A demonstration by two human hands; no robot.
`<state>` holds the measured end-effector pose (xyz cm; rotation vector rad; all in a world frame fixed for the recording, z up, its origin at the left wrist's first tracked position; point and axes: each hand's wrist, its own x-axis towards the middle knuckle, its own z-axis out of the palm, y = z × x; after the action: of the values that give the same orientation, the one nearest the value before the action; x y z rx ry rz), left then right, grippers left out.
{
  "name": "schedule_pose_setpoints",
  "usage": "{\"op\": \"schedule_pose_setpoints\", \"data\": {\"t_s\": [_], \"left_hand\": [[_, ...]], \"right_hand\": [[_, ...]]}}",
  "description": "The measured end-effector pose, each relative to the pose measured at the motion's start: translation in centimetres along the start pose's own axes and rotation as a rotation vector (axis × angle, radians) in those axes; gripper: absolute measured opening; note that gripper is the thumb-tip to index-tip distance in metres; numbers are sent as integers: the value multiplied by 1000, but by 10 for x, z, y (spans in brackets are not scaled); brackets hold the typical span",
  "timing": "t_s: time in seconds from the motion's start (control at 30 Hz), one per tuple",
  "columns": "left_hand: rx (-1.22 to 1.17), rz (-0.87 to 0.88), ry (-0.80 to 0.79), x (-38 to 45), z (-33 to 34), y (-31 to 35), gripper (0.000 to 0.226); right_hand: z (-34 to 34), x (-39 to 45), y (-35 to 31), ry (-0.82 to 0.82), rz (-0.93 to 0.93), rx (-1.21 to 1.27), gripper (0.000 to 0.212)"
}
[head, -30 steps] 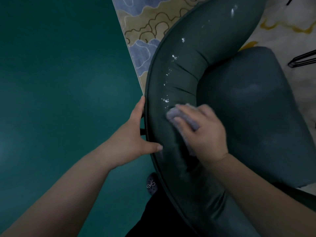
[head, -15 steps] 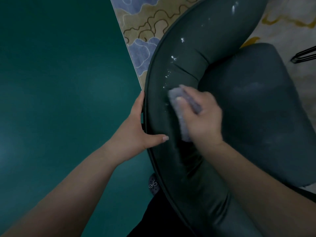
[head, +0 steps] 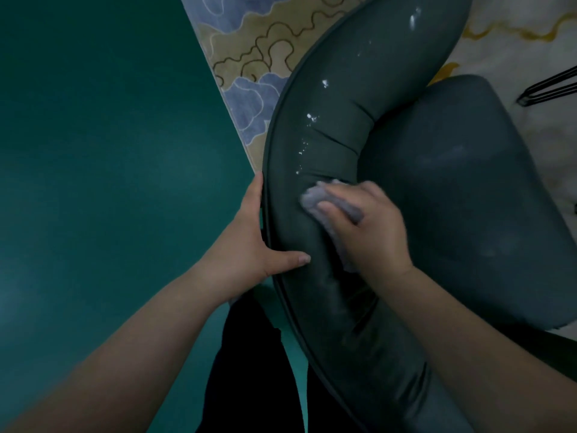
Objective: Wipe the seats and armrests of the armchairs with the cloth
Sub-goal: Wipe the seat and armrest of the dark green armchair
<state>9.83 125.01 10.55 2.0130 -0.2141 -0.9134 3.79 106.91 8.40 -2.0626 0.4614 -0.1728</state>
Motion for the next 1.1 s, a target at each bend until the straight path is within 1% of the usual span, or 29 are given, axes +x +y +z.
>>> {"op": "schedule_pose_setpoints", "data": {"t_s": [0.07,0.1,0.13,0.2,0.23,0.27,0.33,0.37,0.4,0.43,0.47,0.53,0.57,0.6,0.67,0.73,0.8,0.87,0.9,0.93,1.0,1.1], "left_hand": [[11,-5,-25,6,-6,3,133],[18,-4,-39,10,-9,5,134],[28,4,-56,15,-13,7,134],[47,36,-85,26,-21,10,133],[48,52,-101,31,-26,10,131],[46,64,-124,36,-31,12,130],[60,85,-176,46,-41,15,127],[72,95,-206,52,-47,16,126],[85,105,-237,57,-52,18,126],[99,116,-262,61,-56,21,125],[112,131,-281,64,-60,22,124],[129,162,-314,72,-66,24,121],[137,167,-330,74,-68,25,120],[146,168,-342,76,-70,26,121],[169,186,-351,80,-74,28,123],[166,213,-350,84,-78,30,117],[155,249,-341,89,-80,33,109],[154,275,-342,97,-80,34,99],[150,272,-342,101,-79,34,101],[152,259,-349,105,-79,34,109],[178,239,-378,112,-79,35,122],[196,227,-387,123,-81,39,126]], "right_hand": [[-11,3,7,99,95,-8,29],[-10,3,3,135,90,7,29],[-4,2,-4,142,49,26,30],[13,-4,-16,79,-46,48,32],[18,-5,-18,68,-36,44,32],[18,-4,-16,100,22,26,31],[10,-2,-8,253,196,-57,27],[8,-2,-6,328,273,-74,27],[9,-2,-9,386,308,-43,27],[15,1,-18,410,301,13,27],[24,5,-30,397,248,32,29],[45,11,-47,308,125,-95,33],[50,14,-50,299,115,-150,33],[50,17,-50,328,165,-161,31],[39,18,-43,443,319,-117,28],[33,17,-37,514,423,-83,28],[40,23,-47,525,372,-38,28],[54,33,-62,448,225,-77,30],[60,38,-64,389,168,-138,31],[62,41,-62,361,152,-179,30],[53,43,-48,418,234,-168,28],[30,47,-24,522,401,-119,27]]}}
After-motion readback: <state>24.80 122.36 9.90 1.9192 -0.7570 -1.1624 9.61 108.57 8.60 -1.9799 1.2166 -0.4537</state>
